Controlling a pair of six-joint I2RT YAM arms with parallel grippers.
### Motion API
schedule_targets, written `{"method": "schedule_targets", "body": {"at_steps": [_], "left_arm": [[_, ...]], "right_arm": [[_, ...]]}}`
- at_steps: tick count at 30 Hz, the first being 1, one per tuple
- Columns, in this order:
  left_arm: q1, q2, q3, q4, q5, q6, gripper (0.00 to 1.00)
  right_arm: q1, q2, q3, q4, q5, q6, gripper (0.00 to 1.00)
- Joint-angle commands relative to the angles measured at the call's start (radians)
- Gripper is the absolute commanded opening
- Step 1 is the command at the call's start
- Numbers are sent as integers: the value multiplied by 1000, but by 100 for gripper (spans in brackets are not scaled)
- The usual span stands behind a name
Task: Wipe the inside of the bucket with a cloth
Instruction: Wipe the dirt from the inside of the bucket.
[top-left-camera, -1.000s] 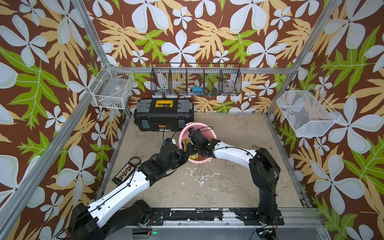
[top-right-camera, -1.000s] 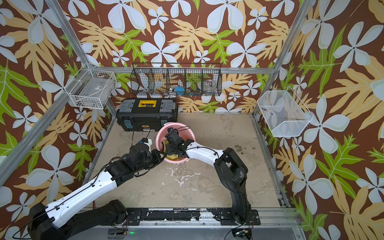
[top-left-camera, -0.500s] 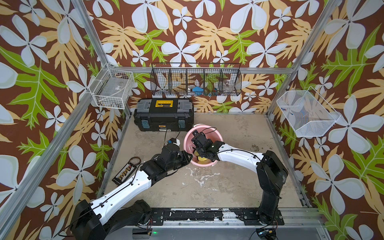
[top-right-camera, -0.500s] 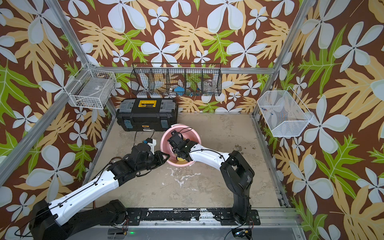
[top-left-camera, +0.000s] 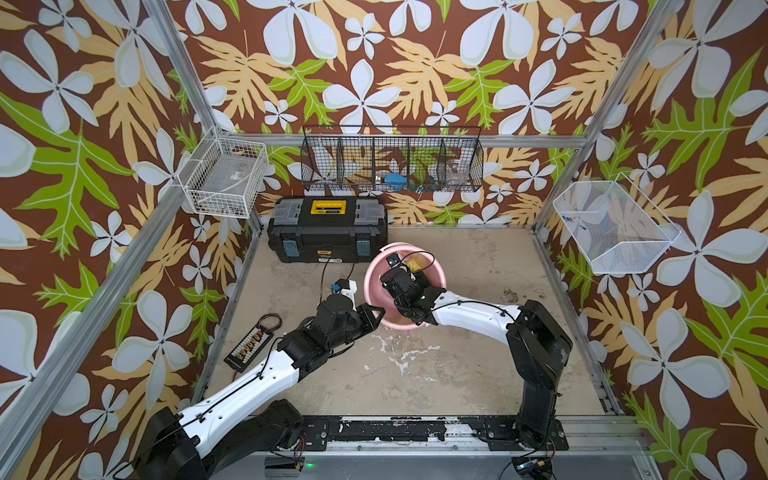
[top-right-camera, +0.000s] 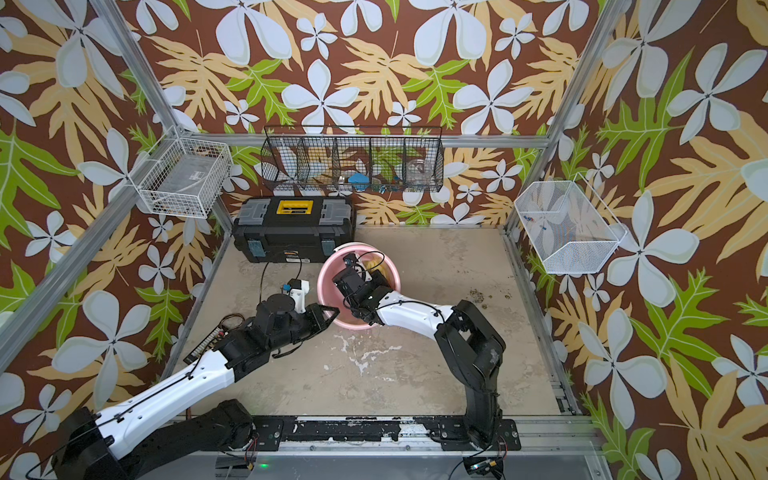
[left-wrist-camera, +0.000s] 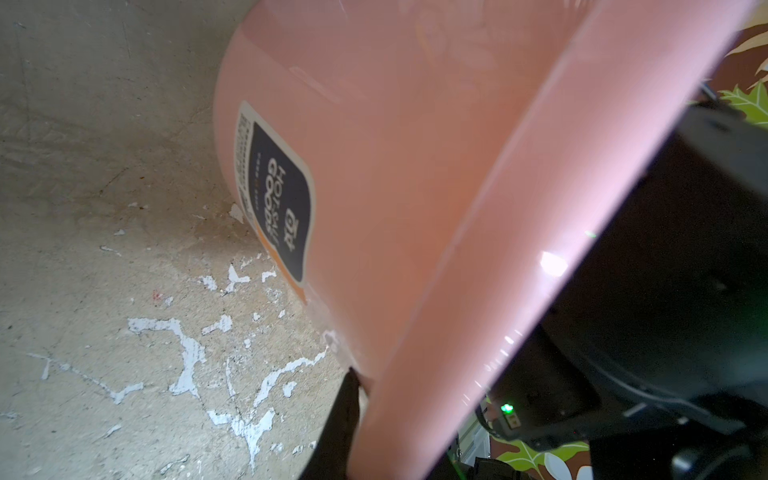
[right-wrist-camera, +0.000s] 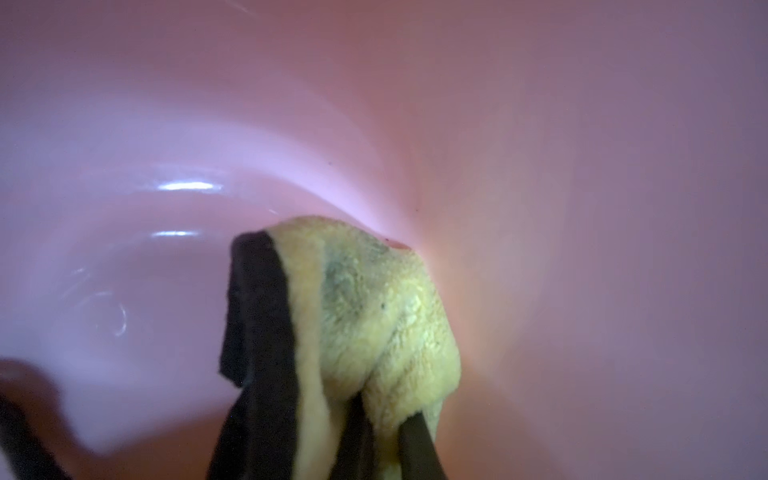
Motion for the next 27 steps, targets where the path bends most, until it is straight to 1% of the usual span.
{"method": "schedule_targets", "body": {"at_steps": [1,2,3,6,8,10,12,14,16,20,24,26,27], "left_arm": [[-4,-5,-13,-52,153,0,0],[-4,-5,-15,-48,158,-3,0],[-3,-5,-21,-41,164,-8,0],[-4,-9,-40,-20,171,-21,0],[-4,-14,-67,26,191,-51,0],[-4,-8,-91,64,216,-78,0],[-4,-3,-97,72,225,-79,0],[-4,-10,-100,69,227,-79,0],[-4,-21,-102,66,231,-81,0],[-4,-37,-111,68,243,-95,0],[-4,-41,-110,79,273,-111,0],[-4,-49,-97,64,268,-110,0],[-4,-51,-88,53,268,-104,0]], "right_arm": [[-10,10,23,142,146,71,0],[-13,10,20,153,138,83,0],[-17,13,27,149,104,104,0],[-19,70,122,12,24,194,0],[-19,97,163,-64,-28,262,0],[-18,75,115,-3,-119,302,0],[-17,19,38,79,-162,340,0],[-14,-27,-18,137,-167,363,0],[-16,-60,-55,171,-146,388,0],[-20,-95,-106,250,-153,400,0],[-22,-85,-87,249,-272,431,0],[-23,-84,-88,258,-328,457,0],[-24,-84,-87,263,-376,460,0]]}}
